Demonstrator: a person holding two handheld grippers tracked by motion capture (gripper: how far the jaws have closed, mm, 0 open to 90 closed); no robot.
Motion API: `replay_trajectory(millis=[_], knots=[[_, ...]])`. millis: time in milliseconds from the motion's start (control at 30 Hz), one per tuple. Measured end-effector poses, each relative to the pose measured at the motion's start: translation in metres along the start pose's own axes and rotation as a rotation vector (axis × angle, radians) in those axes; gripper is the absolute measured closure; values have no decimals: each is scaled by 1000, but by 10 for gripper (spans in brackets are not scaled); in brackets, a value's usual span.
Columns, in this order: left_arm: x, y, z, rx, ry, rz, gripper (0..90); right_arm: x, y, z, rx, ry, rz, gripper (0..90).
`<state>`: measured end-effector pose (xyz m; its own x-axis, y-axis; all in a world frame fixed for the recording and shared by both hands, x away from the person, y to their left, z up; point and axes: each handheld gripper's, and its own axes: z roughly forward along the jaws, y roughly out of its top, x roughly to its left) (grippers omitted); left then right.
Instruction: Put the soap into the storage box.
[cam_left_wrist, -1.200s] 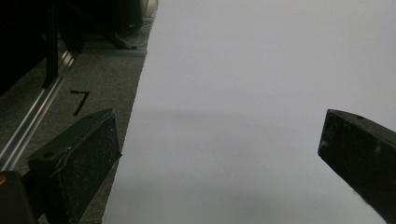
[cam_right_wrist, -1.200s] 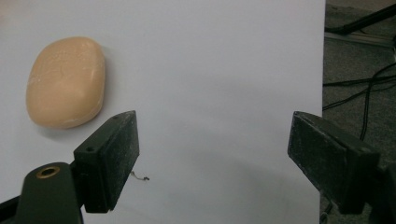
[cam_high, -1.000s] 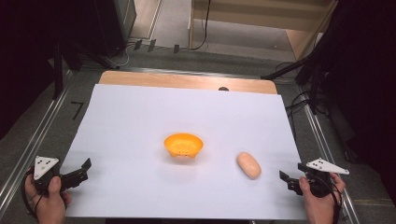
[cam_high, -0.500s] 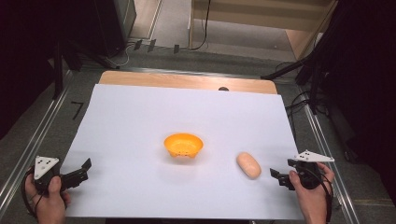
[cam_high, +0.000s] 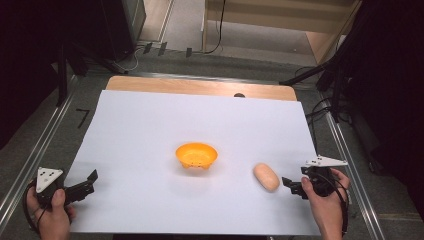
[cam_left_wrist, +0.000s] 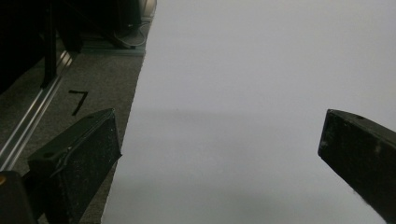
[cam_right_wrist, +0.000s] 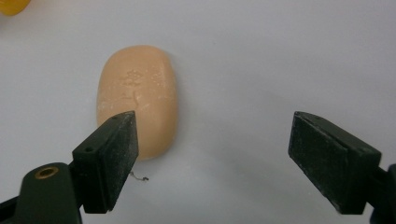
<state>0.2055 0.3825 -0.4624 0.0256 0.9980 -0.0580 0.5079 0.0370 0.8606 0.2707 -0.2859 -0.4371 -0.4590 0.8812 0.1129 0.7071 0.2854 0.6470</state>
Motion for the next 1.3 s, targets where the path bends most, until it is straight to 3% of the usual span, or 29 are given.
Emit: replay_trajectory(millis=[833, 1300], knots=[[0, 0, 0, 6, -4, 1, 0, 27, 17, 24, 65, 51, 2, 123], [1, 0, 0, 7, -4, -3, 0, 46, 24, 50, 137, 62, -11, 158]])
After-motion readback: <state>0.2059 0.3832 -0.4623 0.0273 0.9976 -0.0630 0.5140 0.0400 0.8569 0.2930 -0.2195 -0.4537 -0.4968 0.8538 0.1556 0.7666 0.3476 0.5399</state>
